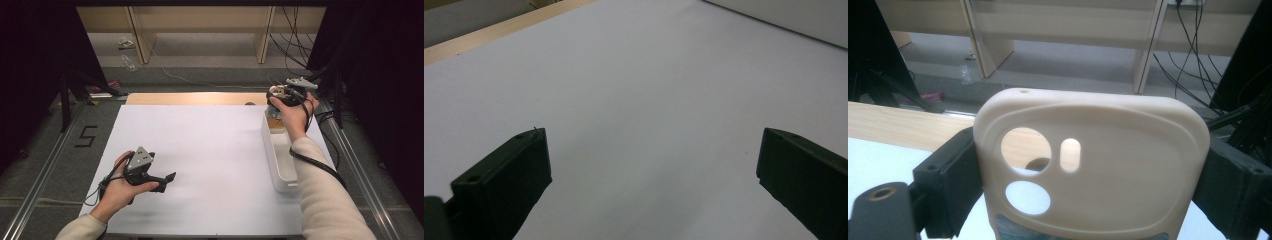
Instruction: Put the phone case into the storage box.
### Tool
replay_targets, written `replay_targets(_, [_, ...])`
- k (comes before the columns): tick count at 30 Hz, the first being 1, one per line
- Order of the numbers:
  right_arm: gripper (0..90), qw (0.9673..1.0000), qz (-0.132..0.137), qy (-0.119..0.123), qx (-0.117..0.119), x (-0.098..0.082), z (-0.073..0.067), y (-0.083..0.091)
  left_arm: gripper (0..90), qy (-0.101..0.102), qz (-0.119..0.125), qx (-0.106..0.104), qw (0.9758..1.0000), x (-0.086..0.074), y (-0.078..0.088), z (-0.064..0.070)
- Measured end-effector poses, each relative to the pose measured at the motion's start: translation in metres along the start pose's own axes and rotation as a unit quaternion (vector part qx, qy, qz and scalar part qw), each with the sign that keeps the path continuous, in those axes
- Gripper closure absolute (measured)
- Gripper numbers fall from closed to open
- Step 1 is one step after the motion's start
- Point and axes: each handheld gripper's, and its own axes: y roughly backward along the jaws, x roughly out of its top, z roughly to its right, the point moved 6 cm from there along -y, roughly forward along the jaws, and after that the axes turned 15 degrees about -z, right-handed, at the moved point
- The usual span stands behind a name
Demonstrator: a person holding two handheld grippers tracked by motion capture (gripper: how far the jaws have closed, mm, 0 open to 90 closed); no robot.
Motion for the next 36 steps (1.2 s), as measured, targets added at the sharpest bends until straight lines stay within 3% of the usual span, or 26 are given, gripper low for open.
replay_targets(36, [11.2,0.9997,-0.024,-0.001,0.010,-0.017,0.000,-0.014,0.5,0.000,0.000,-0.001,1.0000,0.000,0.000,0.000])
